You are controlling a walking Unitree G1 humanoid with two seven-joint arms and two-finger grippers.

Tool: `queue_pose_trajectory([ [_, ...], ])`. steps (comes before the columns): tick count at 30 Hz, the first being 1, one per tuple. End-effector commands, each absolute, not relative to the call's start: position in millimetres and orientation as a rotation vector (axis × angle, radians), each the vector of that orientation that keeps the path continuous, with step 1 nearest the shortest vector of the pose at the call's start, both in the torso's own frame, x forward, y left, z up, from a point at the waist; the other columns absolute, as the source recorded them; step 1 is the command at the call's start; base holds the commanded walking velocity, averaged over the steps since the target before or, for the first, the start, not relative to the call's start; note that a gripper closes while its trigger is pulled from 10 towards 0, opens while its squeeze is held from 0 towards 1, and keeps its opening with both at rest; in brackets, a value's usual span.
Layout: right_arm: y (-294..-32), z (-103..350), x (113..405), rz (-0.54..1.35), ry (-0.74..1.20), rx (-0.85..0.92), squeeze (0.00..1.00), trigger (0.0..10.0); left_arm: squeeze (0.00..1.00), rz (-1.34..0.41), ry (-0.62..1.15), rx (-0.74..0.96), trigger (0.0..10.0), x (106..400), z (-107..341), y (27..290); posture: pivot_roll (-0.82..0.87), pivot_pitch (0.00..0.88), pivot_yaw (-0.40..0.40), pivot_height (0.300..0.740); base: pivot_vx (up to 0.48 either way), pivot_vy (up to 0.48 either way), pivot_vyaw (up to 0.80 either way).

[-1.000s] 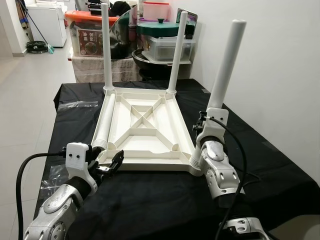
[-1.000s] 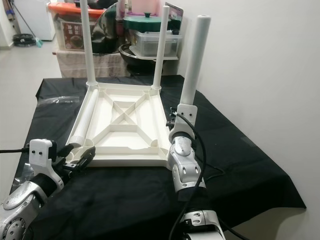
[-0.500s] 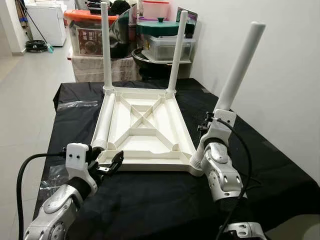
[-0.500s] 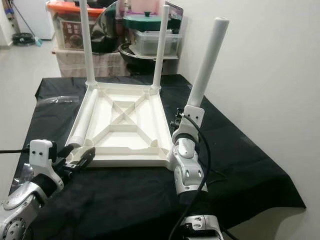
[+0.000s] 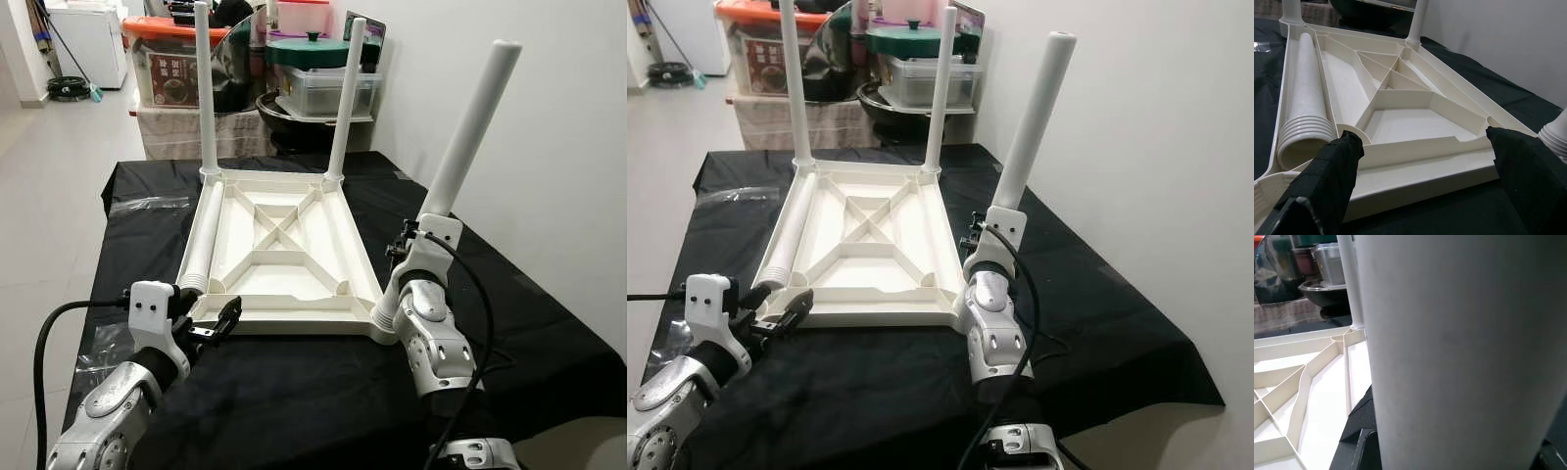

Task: Building children table

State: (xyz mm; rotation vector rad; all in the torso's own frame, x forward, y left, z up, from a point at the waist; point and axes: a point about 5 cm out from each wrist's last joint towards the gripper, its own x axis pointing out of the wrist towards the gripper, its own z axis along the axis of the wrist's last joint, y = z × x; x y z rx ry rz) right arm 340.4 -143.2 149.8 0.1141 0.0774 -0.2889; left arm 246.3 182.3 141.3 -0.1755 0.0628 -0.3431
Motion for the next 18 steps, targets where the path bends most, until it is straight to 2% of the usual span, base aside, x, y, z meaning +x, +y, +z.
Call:
queue_pose_trajectory([
  [1, -153.2, 106.1, 327.8, -0.339, 0.280, 0.106, 0.00, 10.0, 0.00, -0.350, 0.068, -0.158, 10.0, 248.0, 140.4, 182.0, 0.11, 0.000, -0.067, 0.740, 0.000, 0.000, 0.00],
  [18, -154.7, 131.4, 331.3, -0.323, 0.199, 0.096, 0.00, 10.0, 0.00, -0.357, 0.066, -0.157, 10.0, 249.6, 140.3, 181.1, 0.10, 0.000, -0.066, 0.740, 0.000, 0.000, 0.00],
])
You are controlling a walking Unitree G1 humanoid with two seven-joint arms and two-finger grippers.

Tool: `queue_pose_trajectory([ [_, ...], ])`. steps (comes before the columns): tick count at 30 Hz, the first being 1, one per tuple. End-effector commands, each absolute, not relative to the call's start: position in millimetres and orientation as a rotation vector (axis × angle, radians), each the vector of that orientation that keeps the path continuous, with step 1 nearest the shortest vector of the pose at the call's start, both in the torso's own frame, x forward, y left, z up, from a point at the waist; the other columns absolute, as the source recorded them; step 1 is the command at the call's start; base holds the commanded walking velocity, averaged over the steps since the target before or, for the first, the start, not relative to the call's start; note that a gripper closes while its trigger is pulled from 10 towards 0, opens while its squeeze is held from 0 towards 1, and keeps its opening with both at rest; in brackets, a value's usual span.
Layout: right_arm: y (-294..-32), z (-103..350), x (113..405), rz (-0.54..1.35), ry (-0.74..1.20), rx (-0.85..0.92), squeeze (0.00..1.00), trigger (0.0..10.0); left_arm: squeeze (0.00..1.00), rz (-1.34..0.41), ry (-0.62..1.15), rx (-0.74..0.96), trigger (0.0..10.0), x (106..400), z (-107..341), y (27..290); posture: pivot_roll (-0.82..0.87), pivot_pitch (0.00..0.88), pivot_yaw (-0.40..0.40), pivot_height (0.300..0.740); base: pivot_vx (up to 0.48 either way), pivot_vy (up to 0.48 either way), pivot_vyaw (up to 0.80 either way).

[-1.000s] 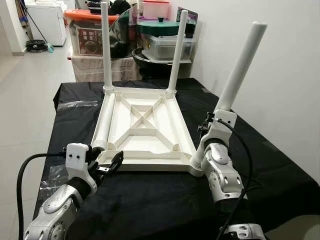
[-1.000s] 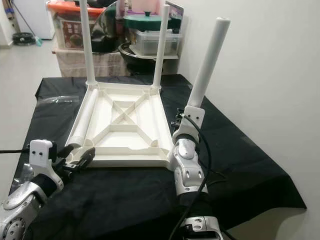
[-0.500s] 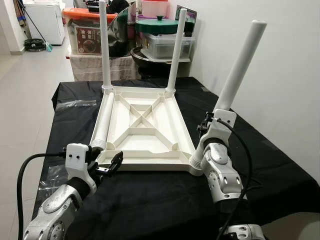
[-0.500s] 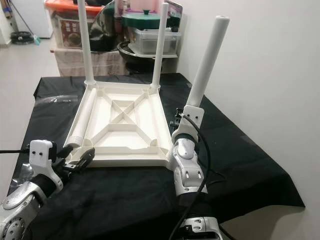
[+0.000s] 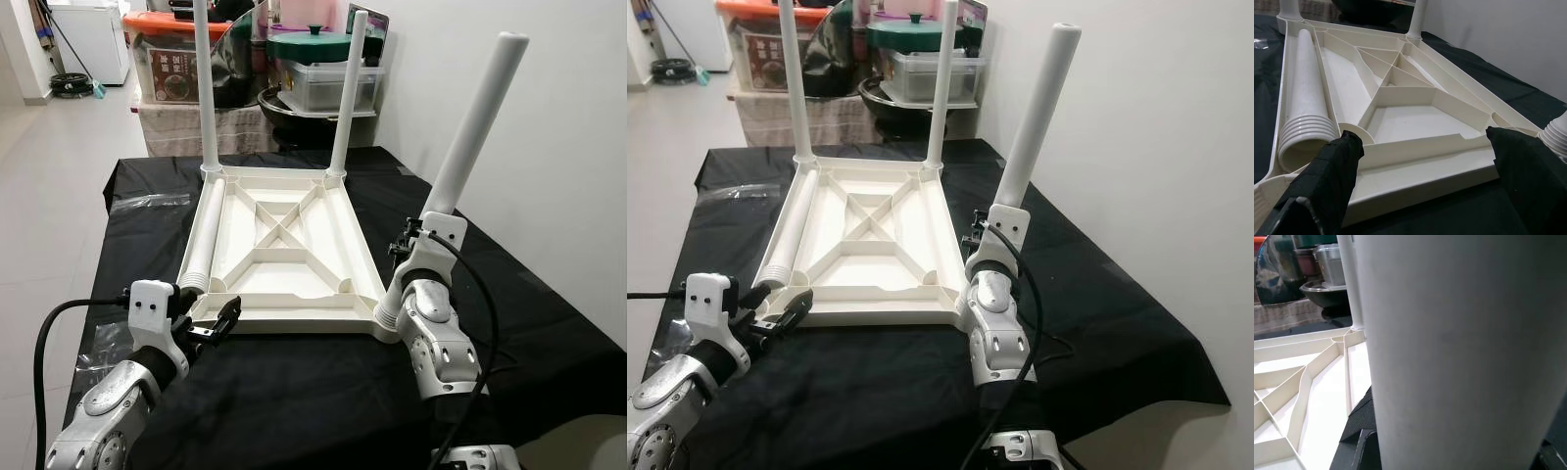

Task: Building children table

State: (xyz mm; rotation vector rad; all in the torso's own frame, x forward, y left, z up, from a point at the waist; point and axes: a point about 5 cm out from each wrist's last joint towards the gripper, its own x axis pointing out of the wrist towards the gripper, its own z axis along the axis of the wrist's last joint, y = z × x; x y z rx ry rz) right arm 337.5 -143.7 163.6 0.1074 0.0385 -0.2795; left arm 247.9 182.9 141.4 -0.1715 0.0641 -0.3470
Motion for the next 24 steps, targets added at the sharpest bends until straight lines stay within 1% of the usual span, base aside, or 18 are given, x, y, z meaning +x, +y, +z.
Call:
queue_pose_trajectory([
  [1, -154.7, 132.4, 331.0, -0.321, 0.199, 0.096, 0.00, 10.0, 0.00, -0.358, 0.066, -0.158, 10.0, 249.9, 140.0, 180.6, 0.10, 0.000, -0.067, 0.740, 0.000, 0.000, 0.00],
  [24, -155.5, 142.3, 329.2, -0.321, 0.176, 0.106, 0.00, 10.0, 0.00, -0.362, 0.070, -0.155, 10.0, 249.5, 138.6, 180.0, 0.09, 0.000, -0.066, 0.740, 0.000, 0.000, 0.00],
])
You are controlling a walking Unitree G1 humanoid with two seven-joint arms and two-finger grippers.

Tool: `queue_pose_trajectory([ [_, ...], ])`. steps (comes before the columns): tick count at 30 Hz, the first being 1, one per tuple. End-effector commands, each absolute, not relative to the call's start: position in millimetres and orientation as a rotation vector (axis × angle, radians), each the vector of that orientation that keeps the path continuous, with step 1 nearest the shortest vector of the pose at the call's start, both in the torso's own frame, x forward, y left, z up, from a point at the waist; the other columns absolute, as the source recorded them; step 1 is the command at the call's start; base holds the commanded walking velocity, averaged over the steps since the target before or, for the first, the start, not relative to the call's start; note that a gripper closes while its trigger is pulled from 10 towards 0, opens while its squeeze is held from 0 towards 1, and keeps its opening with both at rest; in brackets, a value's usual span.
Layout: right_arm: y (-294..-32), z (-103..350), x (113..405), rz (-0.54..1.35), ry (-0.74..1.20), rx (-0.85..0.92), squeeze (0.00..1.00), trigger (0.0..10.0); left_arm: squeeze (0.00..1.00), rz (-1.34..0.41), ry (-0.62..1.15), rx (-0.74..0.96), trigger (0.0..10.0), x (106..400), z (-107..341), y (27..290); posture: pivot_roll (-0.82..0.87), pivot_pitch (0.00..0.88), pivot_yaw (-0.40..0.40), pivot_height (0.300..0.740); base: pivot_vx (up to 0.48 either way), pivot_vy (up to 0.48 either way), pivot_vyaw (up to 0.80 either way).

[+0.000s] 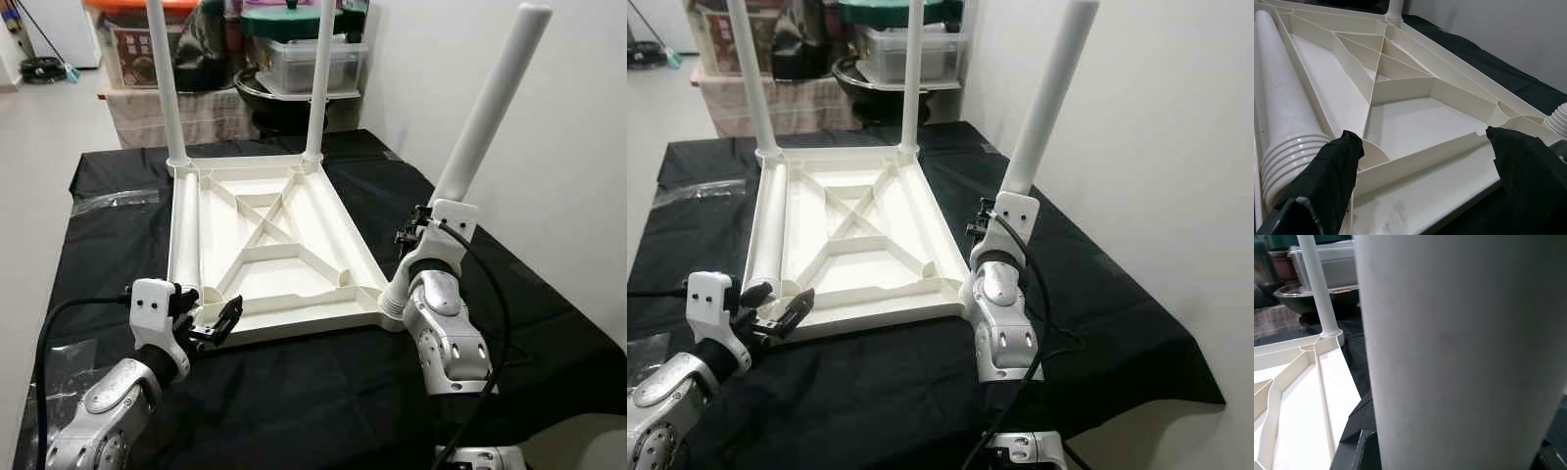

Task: Building children table

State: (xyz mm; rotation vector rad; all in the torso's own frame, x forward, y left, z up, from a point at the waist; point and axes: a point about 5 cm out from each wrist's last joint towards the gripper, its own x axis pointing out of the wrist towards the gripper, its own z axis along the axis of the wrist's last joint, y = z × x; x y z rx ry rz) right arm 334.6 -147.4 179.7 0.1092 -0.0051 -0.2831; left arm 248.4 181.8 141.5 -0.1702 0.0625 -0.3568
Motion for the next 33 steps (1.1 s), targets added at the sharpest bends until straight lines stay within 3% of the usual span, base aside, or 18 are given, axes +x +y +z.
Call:
queue_pose_trajectory([
  [1, -155.4, 142.4, 329.0, -0.320, 0.177, 0.105, 0.00, 10.0, 0.00, -0.363, 0.070, -0.155, 10.0, 249.5, 138.5, 180.0, 0.09, 0.000, -0.066, 0.740, 0.000, 0.000, 0.00],
  [32, -153.0, 149.2, 328.1, -0.312, 0.153, 0.130, 0.00, 10.0, 0.00, -0.375, 0.067, -0.154, 10.0, 250.3, 139.1, 178.6, 0.09, 0.000, -0.060, 0.740, 0.000, 0.000, 0.00],
  [33, -153.0, 149.9, 328.0, -0.313, 0.147, 0.139, 0.32, 10.0, 0.00, -0.376, 0.067, -0.154, 10.0, 250.2, 139.2, 178.6, 0.09, 0.000, -0.058, 0.740, 0.000, 0.000, 0.00],
])
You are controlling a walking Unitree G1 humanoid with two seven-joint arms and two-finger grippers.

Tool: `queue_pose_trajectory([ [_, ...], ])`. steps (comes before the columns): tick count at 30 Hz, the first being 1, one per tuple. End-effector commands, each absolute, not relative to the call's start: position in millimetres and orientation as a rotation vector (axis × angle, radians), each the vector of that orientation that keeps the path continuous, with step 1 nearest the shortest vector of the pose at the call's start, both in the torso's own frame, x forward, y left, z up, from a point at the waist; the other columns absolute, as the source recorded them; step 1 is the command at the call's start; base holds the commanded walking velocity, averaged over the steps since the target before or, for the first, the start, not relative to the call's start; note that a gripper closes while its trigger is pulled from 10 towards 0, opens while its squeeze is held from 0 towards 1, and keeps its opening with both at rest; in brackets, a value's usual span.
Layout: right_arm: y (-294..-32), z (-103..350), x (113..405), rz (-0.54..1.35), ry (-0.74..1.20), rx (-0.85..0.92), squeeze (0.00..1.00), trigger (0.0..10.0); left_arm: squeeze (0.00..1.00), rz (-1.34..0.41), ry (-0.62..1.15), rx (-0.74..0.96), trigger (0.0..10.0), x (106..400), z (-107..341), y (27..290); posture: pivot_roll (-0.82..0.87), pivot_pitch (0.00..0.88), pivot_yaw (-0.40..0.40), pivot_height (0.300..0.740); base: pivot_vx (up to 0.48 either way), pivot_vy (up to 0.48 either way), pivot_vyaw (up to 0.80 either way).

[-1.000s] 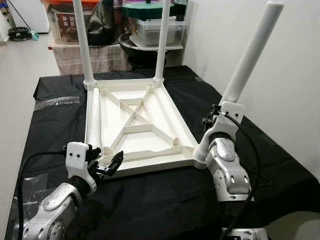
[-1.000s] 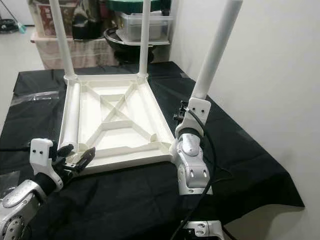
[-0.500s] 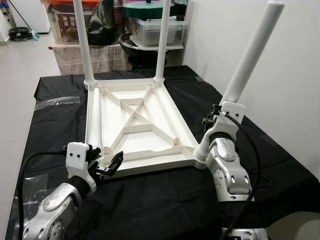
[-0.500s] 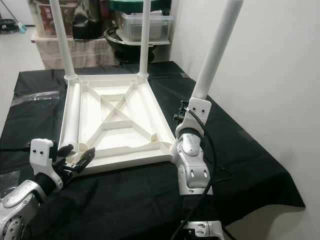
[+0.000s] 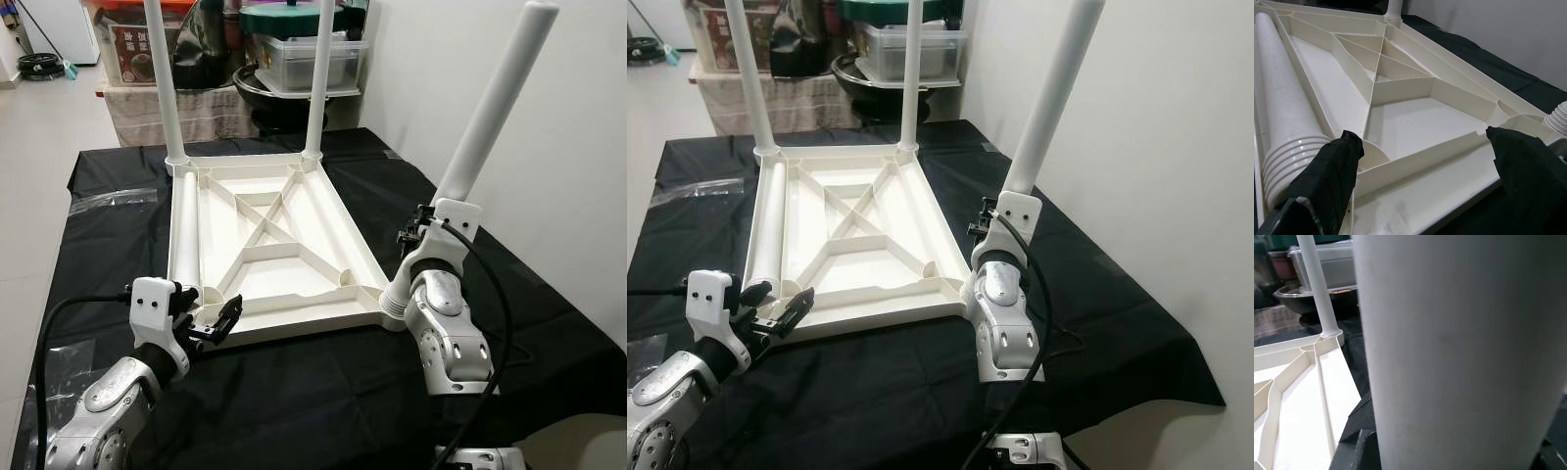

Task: Building children table

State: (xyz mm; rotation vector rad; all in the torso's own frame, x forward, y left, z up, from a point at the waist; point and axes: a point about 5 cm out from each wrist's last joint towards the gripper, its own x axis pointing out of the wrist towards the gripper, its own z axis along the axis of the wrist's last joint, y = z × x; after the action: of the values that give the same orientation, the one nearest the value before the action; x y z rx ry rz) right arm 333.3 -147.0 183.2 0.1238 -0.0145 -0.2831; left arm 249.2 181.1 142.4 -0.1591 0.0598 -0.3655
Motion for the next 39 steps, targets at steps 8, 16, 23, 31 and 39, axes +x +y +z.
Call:
queue_pose_trajectory([
  [8, -156.1, 164.8, 325.2, -0.329, 0.057, 0.148, 1.00, 10.0, 0.00, -0.382, 0.067, -0.154, 10.0, 250.0, 139.4, 178.6, 0.09, 0.000, -0.053, 0.740, 0.000, 0.000, 0.00],
  [16, -158.4, 184.7, 321.2, -0.311, -0.016, 0.174, 1.00, 10.0, 0.00, -0.387, 0.067, -0.154, 10.0, 250.5, 139.7, 178.8, 0.09, 0.000, -0.050, 0.740, 0.000, 0.000, 0.00],
  [23, -156.4, 192.4, 322.2, -0.251, -0.037, 0.177, 1.00, 10.0, 0.00, -0.391, 0.068, -0.153, 10.0, 250.9, 139.5, 178.2, 0.08, 0.000, -0.046, 0.740, 0.000, 0.000, 0.00],
  [31, -168.7, 200.4, 332.2, -0.126, -0.044, 0.123, 1.00, 10.0, 0.00, -0.397, 0.067, -0.151, 10.0, 251.2, 139.8, 178.2, 0.09, 0.000, -0.049, 0.740, 0.000, 0.000, 0.00],
  [39, -182.5, 215.5, 339.5, -0.020, -0.071, 0.067, 1.00, 10.0, 0.00, -0.397, 0.069, -0.154, 10.0, 250.4, 138.8, 177.7, 0.09, 0.000, -0.052, 0.740, 0.000, 0.000, 0.00],
])
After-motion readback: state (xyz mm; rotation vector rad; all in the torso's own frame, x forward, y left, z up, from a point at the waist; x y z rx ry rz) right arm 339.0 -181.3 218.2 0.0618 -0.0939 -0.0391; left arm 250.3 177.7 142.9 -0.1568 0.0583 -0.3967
